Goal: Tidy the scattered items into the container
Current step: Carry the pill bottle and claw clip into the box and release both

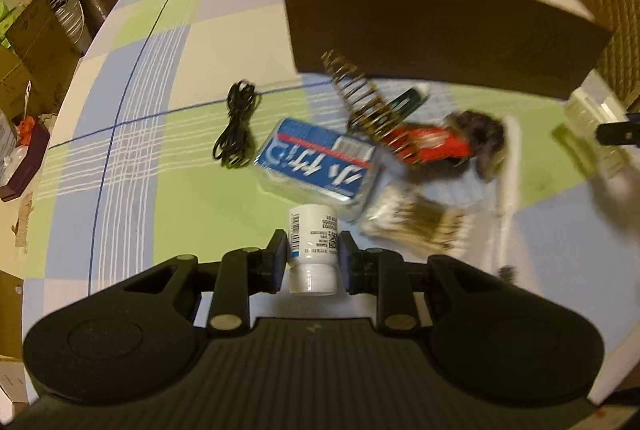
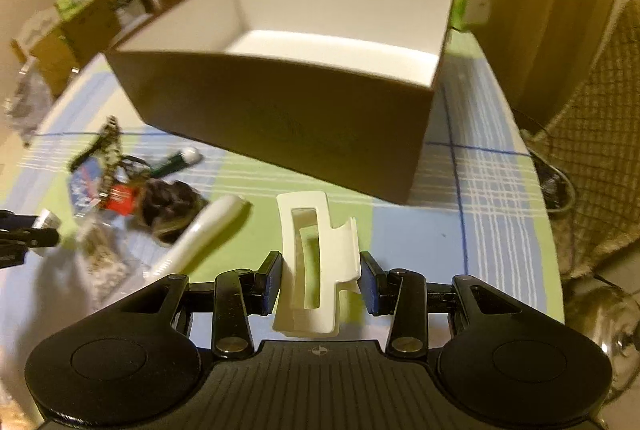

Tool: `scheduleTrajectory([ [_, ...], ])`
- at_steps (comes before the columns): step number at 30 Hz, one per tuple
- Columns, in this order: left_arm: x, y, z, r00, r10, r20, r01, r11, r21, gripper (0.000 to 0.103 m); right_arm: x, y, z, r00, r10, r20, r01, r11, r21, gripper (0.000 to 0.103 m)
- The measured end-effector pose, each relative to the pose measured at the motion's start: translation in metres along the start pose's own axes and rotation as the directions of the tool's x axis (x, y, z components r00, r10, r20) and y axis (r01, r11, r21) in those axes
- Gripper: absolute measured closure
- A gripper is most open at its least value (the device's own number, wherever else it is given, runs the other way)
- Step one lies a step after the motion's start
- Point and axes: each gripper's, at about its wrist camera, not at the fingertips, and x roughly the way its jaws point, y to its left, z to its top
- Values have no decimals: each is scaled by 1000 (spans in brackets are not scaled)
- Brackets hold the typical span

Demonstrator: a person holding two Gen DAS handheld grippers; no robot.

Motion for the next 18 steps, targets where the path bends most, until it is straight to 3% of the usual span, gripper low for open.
scheduleTrajectory([
  [6,-34,-16,29,996,-57,74,58,998,-11,81,-29,0,18,995,84,54,-84,996,-7,65],
  [11,-47,-30,72,981,-131,141,124,991,56,81,-46,0,41,987,122,107,-123,992,0,65],
  [18,-39,-55,153,950,-215,225,179,969,168,80,-43,5,96,985,92,148,-89,996,-32,65],
])
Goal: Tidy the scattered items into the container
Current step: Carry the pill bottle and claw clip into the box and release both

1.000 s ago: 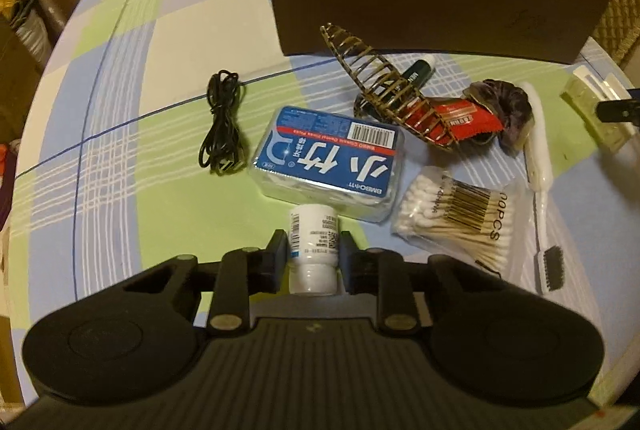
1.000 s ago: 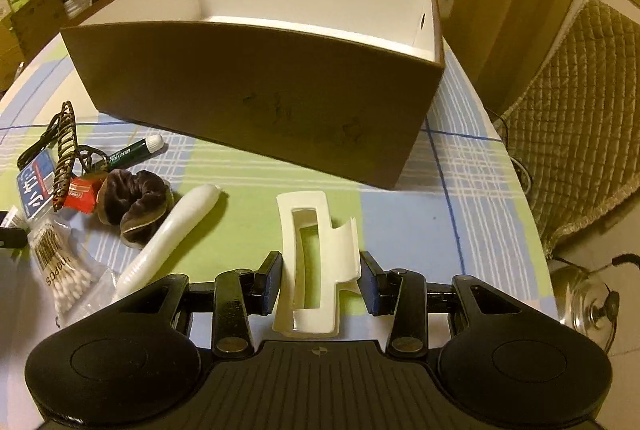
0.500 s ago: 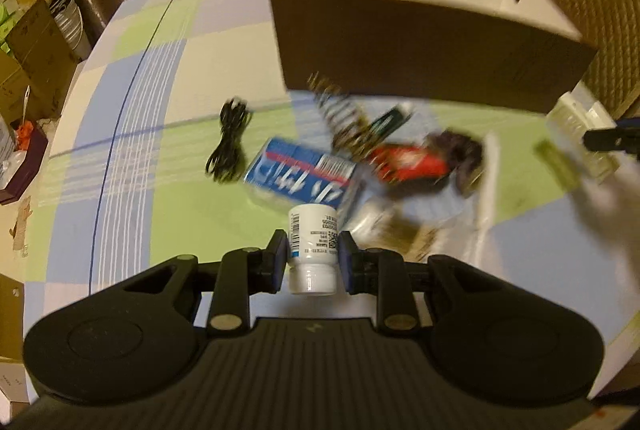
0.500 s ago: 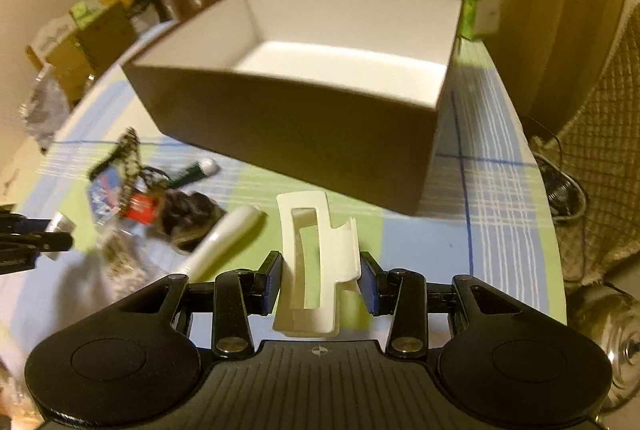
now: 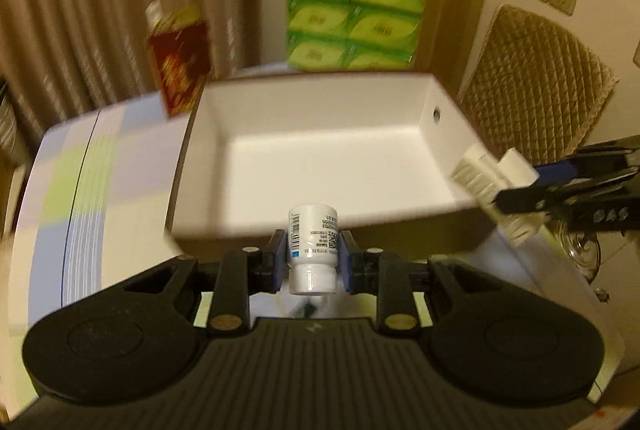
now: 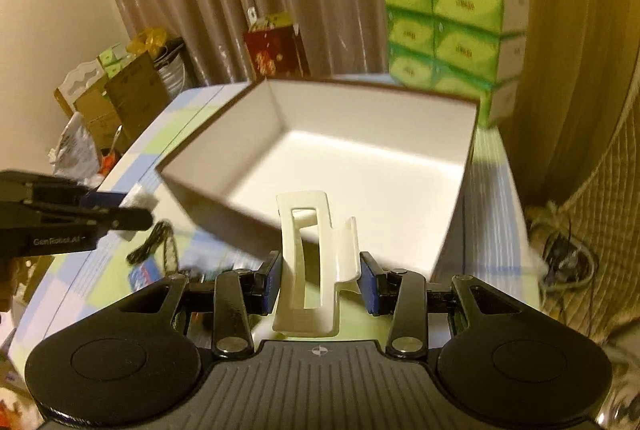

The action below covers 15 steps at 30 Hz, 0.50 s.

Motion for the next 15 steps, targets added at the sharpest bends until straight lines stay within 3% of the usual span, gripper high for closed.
scheduleTrajectory([
  [8,64,6,61,999,-38,-17,38,999,7,80,55,-4,49,998,-69,-3,69,997,35,65],
  [15,121,14,67,991,-67,-118,65,998,-22,80,104,-19,55,991,-106,-79,114,988,104,65],
])
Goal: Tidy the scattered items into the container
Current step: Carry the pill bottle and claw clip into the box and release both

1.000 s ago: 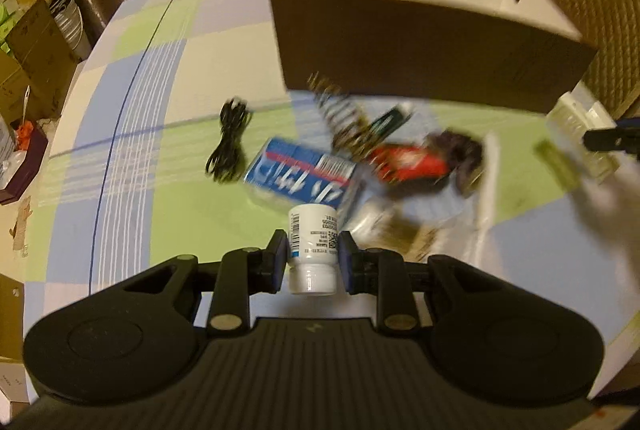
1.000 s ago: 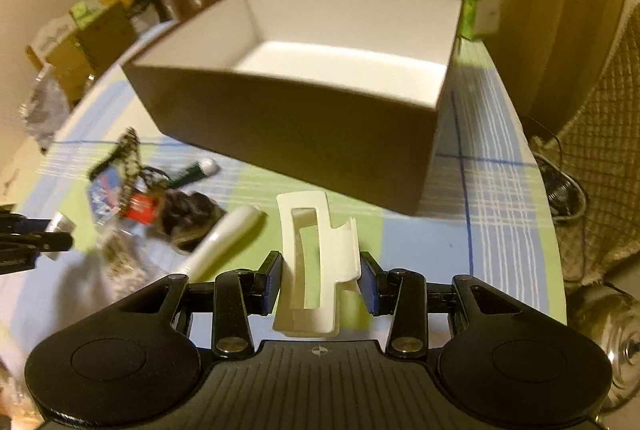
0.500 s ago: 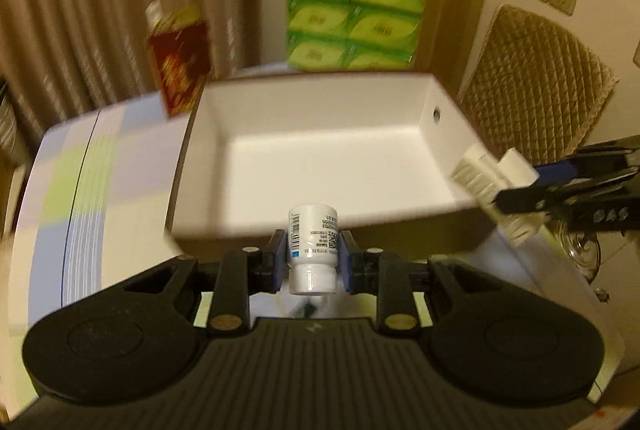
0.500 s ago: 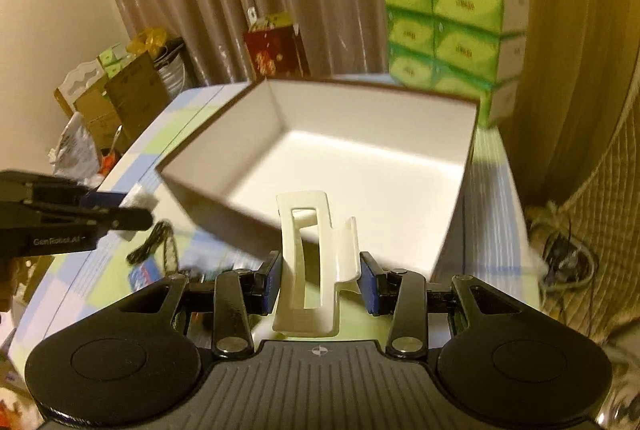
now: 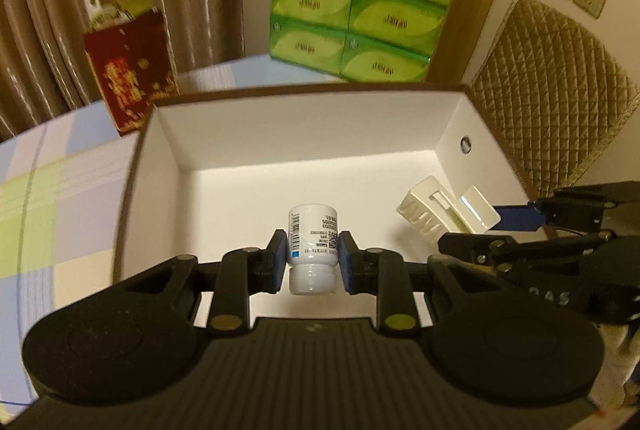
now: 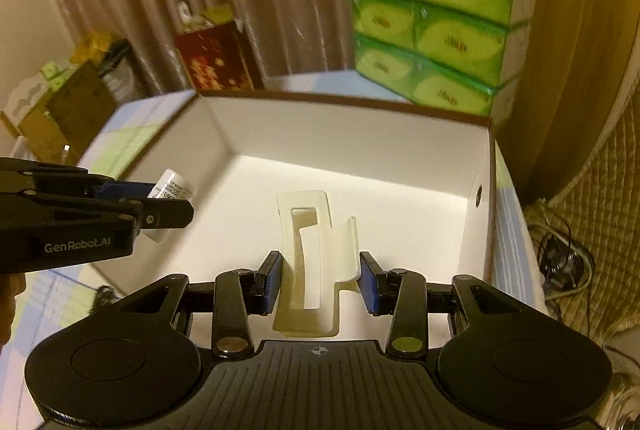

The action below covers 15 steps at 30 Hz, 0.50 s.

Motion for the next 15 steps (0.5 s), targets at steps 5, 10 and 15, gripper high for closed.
scheduleTrajectory([
  [5,28,3,3,999,2,-44,-2,1000,-1,75,24,-1,1,998,-52,-43,53,998,28,65],
  [10,46,9,1,995,45,-84,-45,999,3,56,34,2,1,995,-50,-83,50,999,-2,62],
  [15,38,21,-5,994,51,-93,-52,999,-11,44,25,5,-4,997,-31,-70,30,999,-22,34],
])
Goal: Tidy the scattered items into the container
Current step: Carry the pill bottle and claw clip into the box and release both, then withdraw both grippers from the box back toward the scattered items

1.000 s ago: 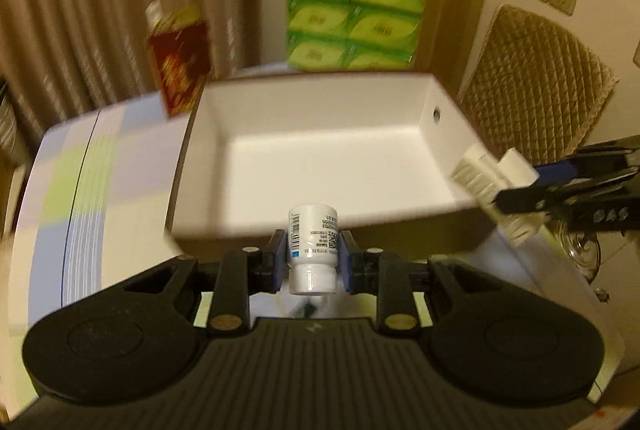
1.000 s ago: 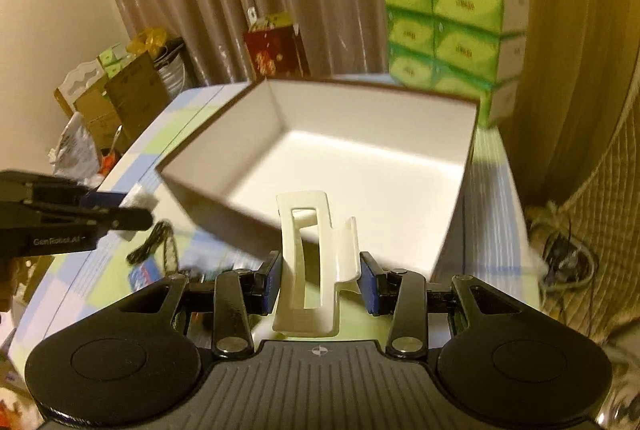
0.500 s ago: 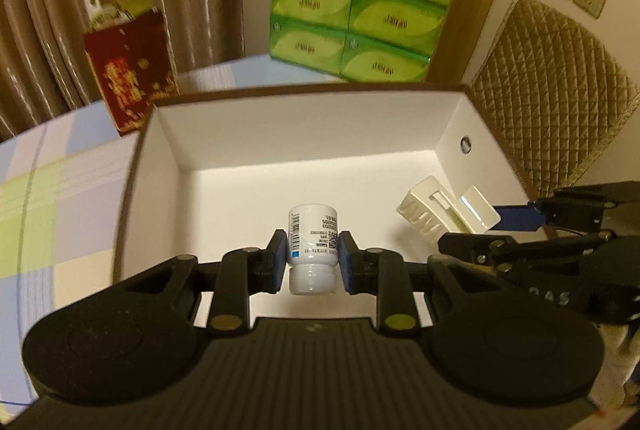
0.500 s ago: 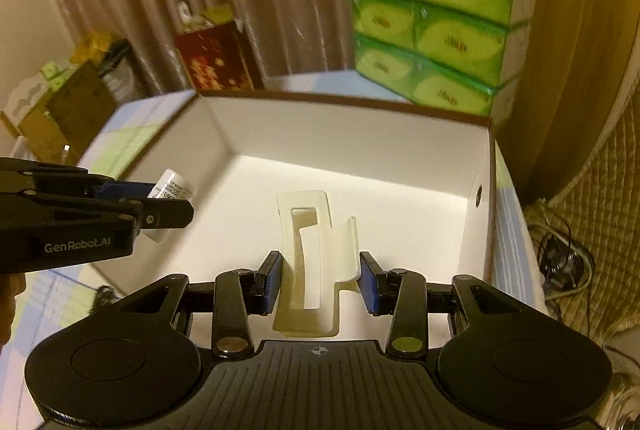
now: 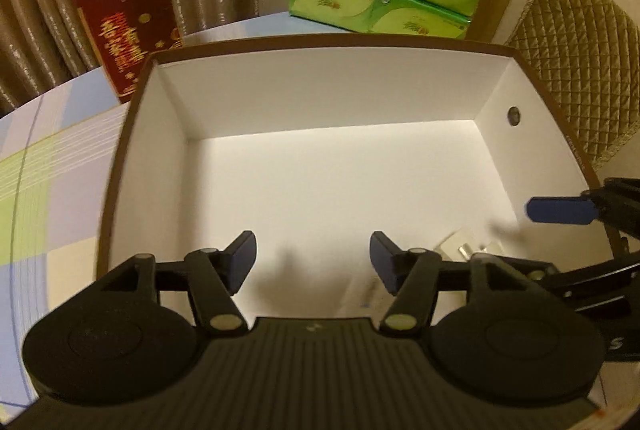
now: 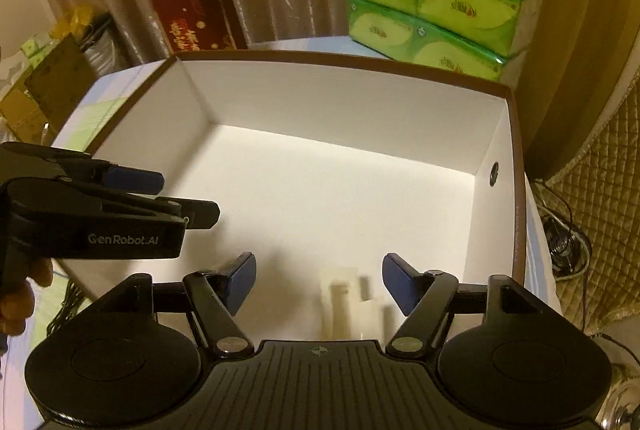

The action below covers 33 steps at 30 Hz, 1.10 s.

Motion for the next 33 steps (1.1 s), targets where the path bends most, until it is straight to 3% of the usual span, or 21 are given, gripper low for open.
scheduleTrajectory([
  [4,-9,5,-6,1000,4,-6,-4,1000,-6,36,-4,4,-4,1000,6,-2,-6,1000,-3,24],
  [12,-18,3,-15,998,34,-44,-34,999,8,31,-6,7,-9,999,-5,-50,7,999,42,22],
  [19,-30,3,-18,998,59,-37,-59,998,7,27,-14,11,-12,999,-35,-39,38,997,62,21],
  [33,-67,5,-30,994,105,0,-105,994,25,14,-40,27,-15,999,-53,-2,53,996,69,9],
])
